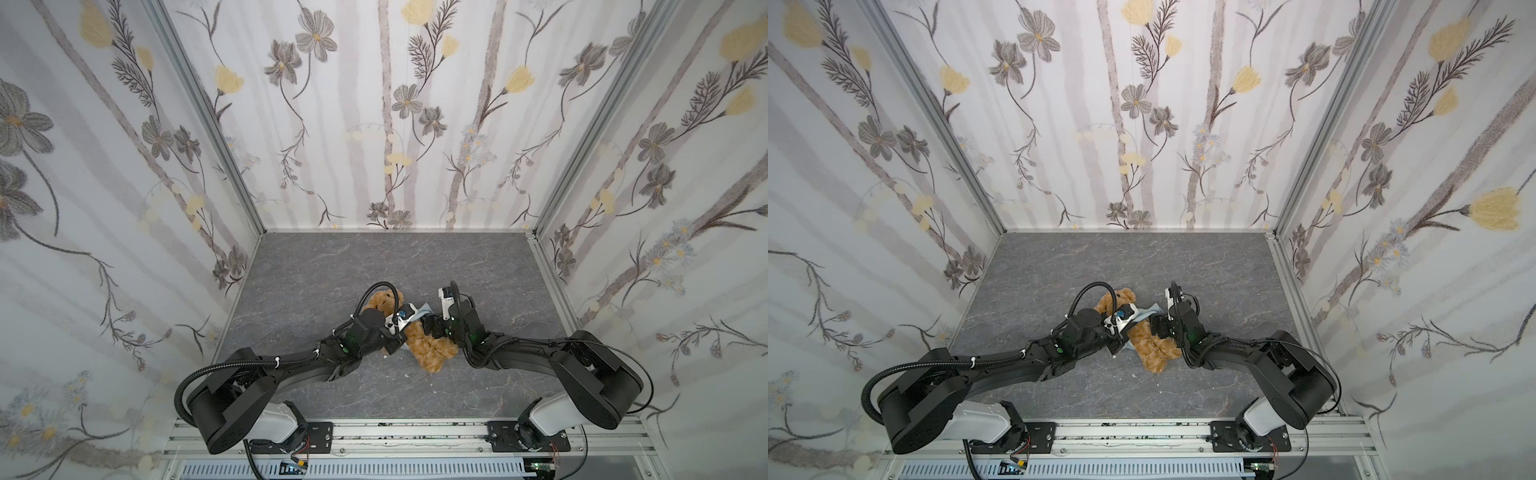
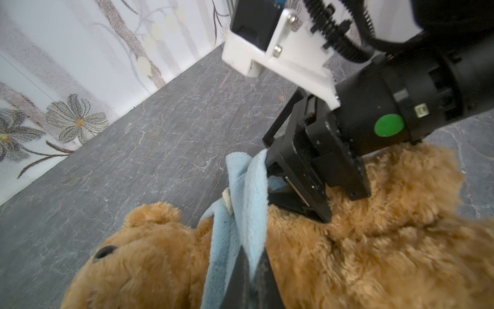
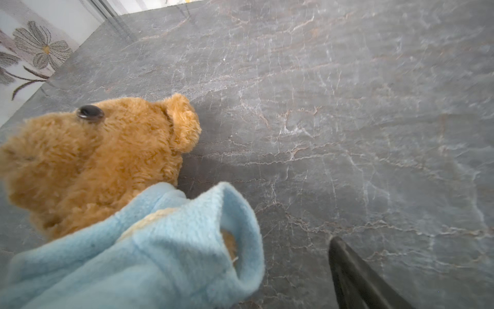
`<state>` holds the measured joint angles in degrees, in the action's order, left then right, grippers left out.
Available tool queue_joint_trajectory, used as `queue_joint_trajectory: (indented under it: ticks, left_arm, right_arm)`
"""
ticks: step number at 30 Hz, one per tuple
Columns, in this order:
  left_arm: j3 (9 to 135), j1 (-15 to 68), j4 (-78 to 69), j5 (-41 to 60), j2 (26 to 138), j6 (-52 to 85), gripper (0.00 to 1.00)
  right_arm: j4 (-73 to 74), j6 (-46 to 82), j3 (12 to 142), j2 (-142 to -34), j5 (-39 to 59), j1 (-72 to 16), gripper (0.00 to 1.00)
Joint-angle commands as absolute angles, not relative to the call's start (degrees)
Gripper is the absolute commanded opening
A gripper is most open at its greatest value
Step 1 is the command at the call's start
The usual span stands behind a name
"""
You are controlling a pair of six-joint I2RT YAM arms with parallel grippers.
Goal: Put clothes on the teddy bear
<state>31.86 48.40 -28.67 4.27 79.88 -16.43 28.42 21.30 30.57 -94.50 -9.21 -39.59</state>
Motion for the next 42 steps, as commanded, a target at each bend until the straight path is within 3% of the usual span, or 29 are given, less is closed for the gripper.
queue_joint_trajectory:
  ticks: [1,17,22,28,31,37,42]
  left_arm:
    - [32.6,48.39,-30.67,2.82,80.32,-15.76,0.0]
    - [32.93,48.42,-30.54,4.12,81.54,-16.17,0.0]
    - [32.86,48.36,-30.59,4.39,81.59,-16.08,0.0]
    - [31.42,48.38,-30.61,4.86,79.72,-16.39,0.0]
    - [30.33,48.12,-30.73,4.17,78.73,-16.19,0.0]
    - [29.88,48.14,-31.2,3.11,80.04,-16.63,0.0]
    - [31.03,48.24,-31.37,2.91,81.6,-15.7,0.0]
  right_arm:
    - [26.12,16.7,31.48,-93.87,-12.62,-39.78,0.86]
    - [37.07,18.27,27.48,-89.3,3.82,-37.58,0.89]
    - [32.33,18.02,28.01,-90.78,-1.76,-37.31,0.79]
    - [22.84,20.43,32.03,-97.21,-13.01,-36.87,0.58]
    - [20.74,21.31,33.2,-100.22,-15.89,-36.87,0.54]
    - [22.82,17.87,34.03,-99.42,-13.72,-37.57,0.6]
    - [27.56,14.2,30.75,-92.32,-1.33,-36.85,0.8]
